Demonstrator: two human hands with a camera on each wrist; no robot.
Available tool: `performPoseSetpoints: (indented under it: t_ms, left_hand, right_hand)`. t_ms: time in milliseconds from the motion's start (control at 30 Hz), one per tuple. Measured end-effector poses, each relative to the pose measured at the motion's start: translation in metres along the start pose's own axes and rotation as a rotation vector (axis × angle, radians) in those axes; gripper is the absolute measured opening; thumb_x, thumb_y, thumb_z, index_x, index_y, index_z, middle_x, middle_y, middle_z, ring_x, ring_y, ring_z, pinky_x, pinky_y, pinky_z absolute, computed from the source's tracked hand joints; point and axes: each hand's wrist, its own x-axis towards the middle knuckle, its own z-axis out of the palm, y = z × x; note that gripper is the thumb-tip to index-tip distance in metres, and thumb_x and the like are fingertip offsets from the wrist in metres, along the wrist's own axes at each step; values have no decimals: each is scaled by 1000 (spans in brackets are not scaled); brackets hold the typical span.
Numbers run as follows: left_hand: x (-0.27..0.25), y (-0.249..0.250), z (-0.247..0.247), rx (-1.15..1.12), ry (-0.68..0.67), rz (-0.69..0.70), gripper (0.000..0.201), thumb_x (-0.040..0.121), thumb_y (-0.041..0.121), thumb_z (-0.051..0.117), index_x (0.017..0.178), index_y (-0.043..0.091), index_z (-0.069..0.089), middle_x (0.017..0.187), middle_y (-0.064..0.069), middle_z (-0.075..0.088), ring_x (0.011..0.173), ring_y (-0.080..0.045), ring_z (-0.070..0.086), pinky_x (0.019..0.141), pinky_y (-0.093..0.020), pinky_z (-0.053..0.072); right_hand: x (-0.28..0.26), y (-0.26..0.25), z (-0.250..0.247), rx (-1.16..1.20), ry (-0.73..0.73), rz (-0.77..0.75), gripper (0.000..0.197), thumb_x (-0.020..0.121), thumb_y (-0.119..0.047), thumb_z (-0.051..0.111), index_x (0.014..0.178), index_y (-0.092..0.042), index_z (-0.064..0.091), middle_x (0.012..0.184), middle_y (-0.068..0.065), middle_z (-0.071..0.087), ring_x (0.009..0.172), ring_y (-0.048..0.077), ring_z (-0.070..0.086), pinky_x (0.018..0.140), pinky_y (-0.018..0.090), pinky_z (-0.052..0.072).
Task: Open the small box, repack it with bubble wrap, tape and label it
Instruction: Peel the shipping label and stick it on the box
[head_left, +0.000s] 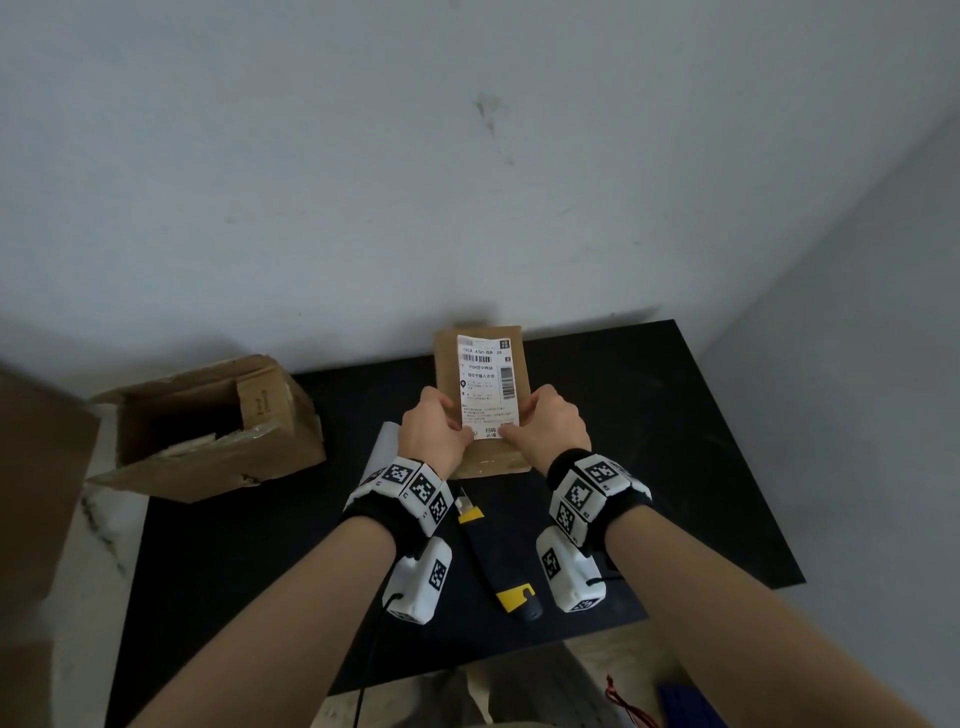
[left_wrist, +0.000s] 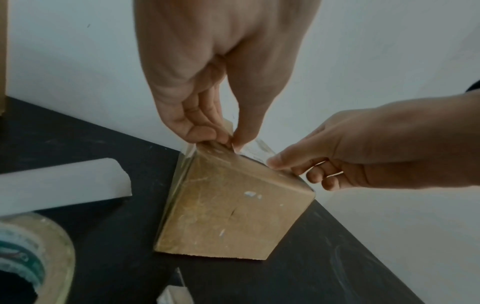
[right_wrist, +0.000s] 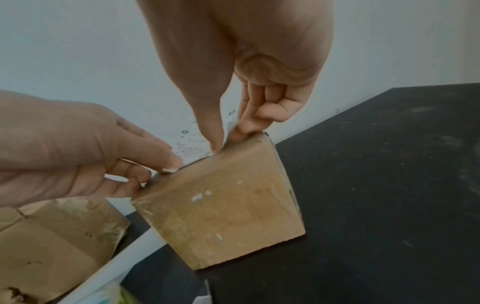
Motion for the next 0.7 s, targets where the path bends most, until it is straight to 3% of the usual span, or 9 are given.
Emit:
performPoseSetpoints:
  t_ms: [100, 200, 267, 333, 400, 500, 700]
  left_hand:
    - [2, -7, -4, 11, 0, 48, 42, 80, 18, 72, 111, 12, 46, 102, -6, 63, 92, -19, 62, 73, -28, 51]
    - [-5, -16, -11, 113, 37, 207, 26, 86, 19, 64, 108, 14, 52, 106, -4, 57, 94, -15, 56, 76, -24, 45]
    - [-16, -22, -13, 203, 57, 395, 19, 92, 19, 54, 110, 15, 57, 115, -2, 55, 103, -15, 54, 82, -22, 42]
    - [-26, -30, -13, 329, 35, 583, 27, 96, 20, 47, 121, 14, 57, 129, -1, 53, 116, -16, 50, 92, -24, 38]
    - [-32, -38, -10, 460, -33, 681, 38, 98, 23, 42, 135, 14, 47, 143, -1, 44, 131, -16, 40, 105, -28, 31]
    - [-34, -49, -5, 543, -122, 652, 50, 99, 25, 40, 146, 15, 28, 154, 0, 27, 142, -15, 23, 116, -34, 19]
    - [-34, -60, -4, 615, -180, 606, 58, 99, 29, 37, 150, 21, 11, 159, 7, 5, 146, -12, 3, 120, -37, 11]
  right_hand:
    - [-6, 4, -4, -78, 16, -31, 40, 81, -35, 70, 105, -15, 45, 98, 1, 59, 86, 17, 63, 71, 33, 56]
    - [-16, 10, 1, -130, 105, -203, 30, 88, -29, 61, 110, -14, 48, 107, 1, 57, 94, 14, 57, 76, 29, 52]
    - [-23, 14, 7, -176, 169, -379, 29, 92, -24, 54, 118, -12, 50, 115, 3, 56, 104, 17, 54, 86, 30, 48]
    - [-30, 17, 14, -246, 124, -507, 39, 95, -21, 47, 133, -11, 45, 133, 4, 50, 122, 20, 48, 101, 32, 40]
    - [-37, 18, 21, -351, 6, -549, 48, 98, -22, 39, 145, -12, 30, 152, 3, 30, 141, 16, 27, 115, 33, 22]
    - [-42, 19, 27, -532, -136, -556, 54, 102, -27, 27, 150, -16, 8, 159, 0, 3, 146, 12, 0, 118, 33, 1]
    - [-40, 33, 13, -644, -133, -468, 57, 102, -36, 21, 150, -16, 0, 159, -1, -3, 146, 11, -2, 119, 35, 1]
